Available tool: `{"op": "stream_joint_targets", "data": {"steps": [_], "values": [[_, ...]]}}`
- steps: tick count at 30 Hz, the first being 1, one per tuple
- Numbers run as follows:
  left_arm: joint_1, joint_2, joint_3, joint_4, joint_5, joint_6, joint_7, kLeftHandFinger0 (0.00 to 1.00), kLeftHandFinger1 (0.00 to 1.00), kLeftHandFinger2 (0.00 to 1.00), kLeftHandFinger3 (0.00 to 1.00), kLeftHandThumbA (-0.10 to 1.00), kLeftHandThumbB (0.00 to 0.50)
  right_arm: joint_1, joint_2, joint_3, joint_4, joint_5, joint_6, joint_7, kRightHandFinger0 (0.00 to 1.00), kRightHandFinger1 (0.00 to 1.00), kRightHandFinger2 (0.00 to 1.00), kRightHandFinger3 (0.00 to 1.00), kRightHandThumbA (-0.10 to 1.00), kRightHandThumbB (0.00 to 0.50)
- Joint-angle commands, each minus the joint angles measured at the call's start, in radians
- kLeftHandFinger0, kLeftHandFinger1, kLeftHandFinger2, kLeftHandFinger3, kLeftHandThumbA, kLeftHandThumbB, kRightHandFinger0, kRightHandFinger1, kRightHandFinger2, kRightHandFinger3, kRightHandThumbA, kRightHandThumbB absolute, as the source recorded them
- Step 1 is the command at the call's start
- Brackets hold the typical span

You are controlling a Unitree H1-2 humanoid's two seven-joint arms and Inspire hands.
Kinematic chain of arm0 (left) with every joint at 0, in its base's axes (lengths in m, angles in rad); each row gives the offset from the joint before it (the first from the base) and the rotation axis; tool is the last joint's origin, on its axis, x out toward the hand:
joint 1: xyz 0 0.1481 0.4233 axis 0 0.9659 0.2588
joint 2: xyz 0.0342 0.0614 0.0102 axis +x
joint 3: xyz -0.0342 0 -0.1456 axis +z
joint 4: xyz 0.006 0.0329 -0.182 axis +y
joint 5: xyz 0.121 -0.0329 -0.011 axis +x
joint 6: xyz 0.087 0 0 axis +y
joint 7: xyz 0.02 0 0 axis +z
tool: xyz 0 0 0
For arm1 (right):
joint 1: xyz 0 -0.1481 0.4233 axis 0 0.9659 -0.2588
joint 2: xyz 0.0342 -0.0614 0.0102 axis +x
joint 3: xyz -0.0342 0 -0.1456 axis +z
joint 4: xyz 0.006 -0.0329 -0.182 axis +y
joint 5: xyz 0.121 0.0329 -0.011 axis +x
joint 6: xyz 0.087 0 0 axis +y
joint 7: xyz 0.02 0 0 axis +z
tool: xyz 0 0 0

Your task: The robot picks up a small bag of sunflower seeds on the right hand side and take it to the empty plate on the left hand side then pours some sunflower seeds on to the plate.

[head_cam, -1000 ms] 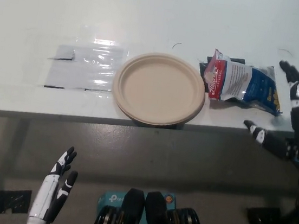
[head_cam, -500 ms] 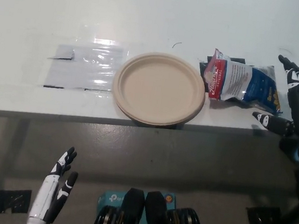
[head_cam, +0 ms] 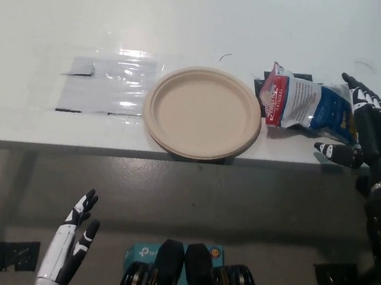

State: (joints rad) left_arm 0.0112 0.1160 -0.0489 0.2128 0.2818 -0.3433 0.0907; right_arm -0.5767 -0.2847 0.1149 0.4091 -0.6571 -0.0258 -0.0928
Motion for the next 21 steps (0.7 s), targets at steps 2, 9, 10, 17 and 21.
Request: {"op": "stream_joint_targets", "data": {"steps": [2,9,10,17,21], "values": [[-0.012,0.002,0.009,-0.013,0.004,-0.042,0.027,1.0,1.0,1.0,1.0,1.0,0.311,-0.077,0.0,0.014,0.025,-0.004,-0.012,-0.062,1.0,1.0,1.0,1.0,1.0,0.329],[-0.007,0.002,0.007,-0.014,0.005,-0.055,0.027,1.0,1.0,1.0,1.0,1.0,0.299,-0.108,0.004,0.035,0.115,-0.008,-0.025,-0.104,1.0,1.0,1.0,1.0,1.0,0.333],[-0.007,0.002,0.007,-0.015,0.004,-0.054,0.026,1.0,1.0,1.0,1.0,1.0,0.299,-0.114,0.005,0.037,0.133,-0.005,-0.026,-0.108,1.0,1.0,1.0,1.0,1.0,0.331],[-0.01,0.002,0.011,-0.015,0.001,-0.05,0.028,1.0,1.0,1.0,1.0,1.0,0.305,-0.13,0.011,0.052,0.176,-0.002,-0.027,-0.125,1.0,1.0,1.0,1.0,1.0,0.32],[-0.007,0.001,0.011,-0.018,0.004,-0.047,0.028,1.0,1.0,1.0,1.0,1.0,0.299,-0.135,0.012,0.063,0.196,-0.003,-0.021,-0.136,1.0,1.0,1.0,1.0,1.0,0.312]]}}
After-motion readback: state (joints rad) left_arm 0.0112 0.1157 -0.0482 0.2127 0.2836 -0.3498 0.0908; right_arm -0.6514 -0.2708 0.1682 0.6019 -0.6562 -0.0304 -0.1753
